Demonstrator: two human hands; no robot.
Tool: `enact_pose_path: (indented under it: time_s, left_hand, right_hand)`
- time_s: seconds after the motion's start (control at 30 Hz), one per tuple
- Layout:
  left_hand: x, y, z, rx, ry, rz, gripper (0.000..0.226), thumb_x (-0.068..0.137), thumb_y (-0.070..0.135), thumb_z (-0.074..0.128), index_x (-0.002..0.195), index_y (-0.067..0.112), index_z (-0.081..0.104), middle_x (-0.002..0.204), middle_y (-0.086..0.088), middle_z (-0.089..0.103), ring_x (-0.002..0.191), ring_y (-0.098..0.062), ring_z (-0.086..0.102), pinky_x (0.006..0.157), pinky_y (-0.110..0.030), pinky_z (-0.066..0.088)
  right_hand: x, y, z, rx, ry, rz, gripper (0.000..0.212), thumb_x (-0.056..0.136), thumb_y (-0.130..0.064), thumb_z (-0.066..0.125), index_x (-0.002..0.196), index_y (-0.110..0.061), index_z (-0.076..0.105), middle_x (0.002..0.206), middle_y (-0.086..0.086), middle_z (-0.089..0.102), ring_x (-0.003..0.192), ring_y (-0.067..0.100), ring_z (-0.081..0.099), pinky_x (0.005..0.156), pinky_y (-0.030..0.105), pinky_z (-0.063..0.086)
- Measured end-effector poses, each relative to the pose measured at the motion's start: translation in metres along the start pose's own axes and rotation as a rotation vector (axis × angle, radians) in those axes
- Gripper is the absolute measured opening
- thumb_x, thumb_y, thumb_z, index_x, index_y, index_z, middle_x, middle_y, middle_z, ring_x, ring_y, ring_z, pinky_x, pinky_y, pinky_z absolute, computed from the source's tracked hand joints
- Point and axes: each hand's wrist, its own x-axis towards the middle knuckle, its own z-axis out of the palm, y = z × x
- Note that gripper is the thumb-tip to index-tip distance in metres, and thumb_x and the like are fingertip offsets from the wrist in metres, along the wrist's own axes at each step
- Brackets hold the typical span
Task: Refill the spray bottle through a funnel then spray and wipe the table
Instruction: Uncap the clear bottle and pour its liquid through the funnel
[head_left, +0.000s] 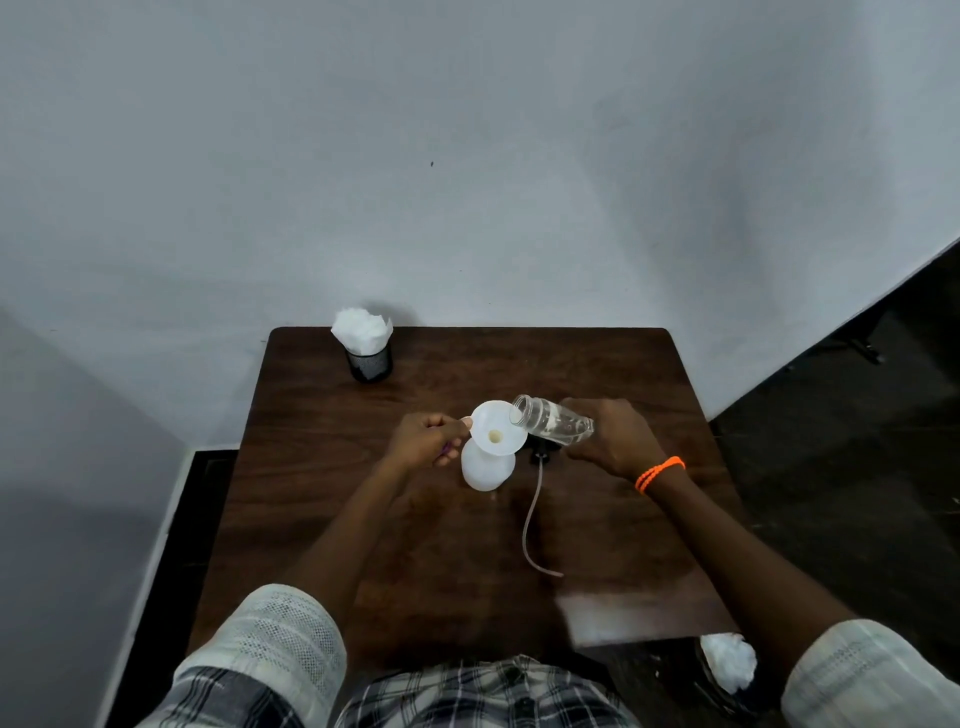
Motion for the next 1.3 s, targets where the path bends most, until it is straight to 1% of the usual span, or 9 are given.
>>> enact_pose_path:
  time_s: [0.1,0.2,0.3,0.43,0.57,0.77,1.0,1.17,1.3]
  left_hand:
    - [0.0,0.001,0.0,-0.009,-0.004,-0.003,0.027,0.09,0.026,0.076,0.09,-0.002,0.076,0.073,-0.01,0.07,0.064,-0.018,0.062,0.05,-0.023,0.049]
    - [0.001,0.001,0.0,-0.013,-0.008,-0.007,0.023,0.091,0.026,0.075,0.083,0.005,0.077,0.071,-0.008,0.07,0.063,-0.018,0.062,0.049,-0.023,0.05]
    - [0.003,0.0,0.0,-0.017,-0.009,-0.01,0.023,0.091,0.028,0.075,0.08,0.008,0.077,0.069,-0.007,0.071,0.062,-0.018,0.063,0.05,-0.024,0.051]
    - [0.002,-0.002,0.001,-0.039,-0.008,-0.013,0.025,0.092,0.027,0.074,0.085,0.003,0.077,0.071,-0.009,0.069,0.059,-0.017,0.061,0.049,-0.024,0.049]
    - [0.003,-0.005,0.0,-0.04,-0.004,-0.019,0.028,0.091,0.029,0.074,0.087,0.001,0.077,0.072,-0.01,0.07,0.06,-0.017,0.061,0.05,-0.025,0.05]
    - [0.007,-0.009,0.0,-0.074,0.002,-0.028,0.028,0.09,0.029,0.076,0.08,0.003,0.077,0.068,-0.012,0.068,0.06,-0.021,0.059,0.048,-0.025,0.048]
    - [0.009,-0.012,0.0,-0.065,0.001,-0.036,0.029,0.089,0.031,0.077,0.083,0.003,0.078,0.07,-0.013,0.07,0.062,-0.022,0.061,0.052,-0.027,0.05]
    - [0.008,-0.011,0.001,-0.081,0.004,-0.034,0.03,0.09,0.027,0.075,0.086,-0.002,0.077,0.071,-0.015,0.068,0.059,-0.021,0.059,0.049,-0.026,0.048]
    - [0.006,-0.011,0.001,-0.081,0.003,-0.026,0.031,0.09,0.028,0.075,0.085,-0.002,0.077,0.07,-0.015,0.068,0.058,-0.021,0.059,0.048,-0.026,0.048]
  right_hand:
    - [0.0,-0.002,0.0,-0.042,0.0,0.008,0.043,0.066,-0.059,0.066,0.096,-0.028,0.067,0.08,-0.01,0.072,0.077,0.014,0.069,0.064,0.038,0.054]
    - [0.0,-0.004,-0.002,-0.096,0.01,0.022,0.045,0.064,-0.052,0.068,0.103,-0.03,0.068,0.086,-0.006,0.075,0.082,0.019,0.071,0.065,0.039,0.056]
    - [0.0,-0.005,-0.004,-0.136,0.025,-0.002,0.042,0.066,-0.053,0.067,0.098,-0.026,0.067,0.083,-0.003,0.074,0.079,0.021,0.07,0.063,0.039,0.055]
    - [0.0,-0.005,-0.005,-0.183,0.04,-0.013,0.038,0.069,-0.054,0.068,0.096,-0.026,0.067,0.083,-0.003,0.074,0.08,0.023,0.07,0.062,0.038,0.054]
    - [-0.001,-0.007,-0.006,-0.221,0.06,-0.031,0.046,0.066,-0.055,0.062,0.102,-0.028,0.071,0.088,-0.001,0.076,0.084,0.026,0.071,0.064,0.038,0.055]
    - [0.001,-0.006,-0.003,-0.285,0.082,-0.03,0.05,0.072,-0.051,0.077,0.117,-0.032,0.071,0.098,-0.002,0.077,0.091,0.025,0.071,0.069,0.034,0.052]
    - [-0.001,-0.007,-0.007,-0.315,0.098,-0.045,0.049,0.073,-0.054,0.075,0.116,-0.032,0.072,0.097,-0.002,0.077,0.089,0.024,0.071,0.069,0.034,0.053]
    - [-0.004,-0.008,-0.009,-0.333,0.083,-0.021,0.054,0.07,-0.048,0.078,0.121,-0.03,0.071,0.101,0.0,0.077,0.092,0.026,0.071,0.072,0.034,0.052]
    - [-0.006,-0.011,-0.011,-0.344,0.073,0.0,0.055,0.07,-0.049,0.076,0.122,-0.032,0.07,0.103,-0.002,0.076,0.093,0.026,0.071,0.073,0.034,0.052]
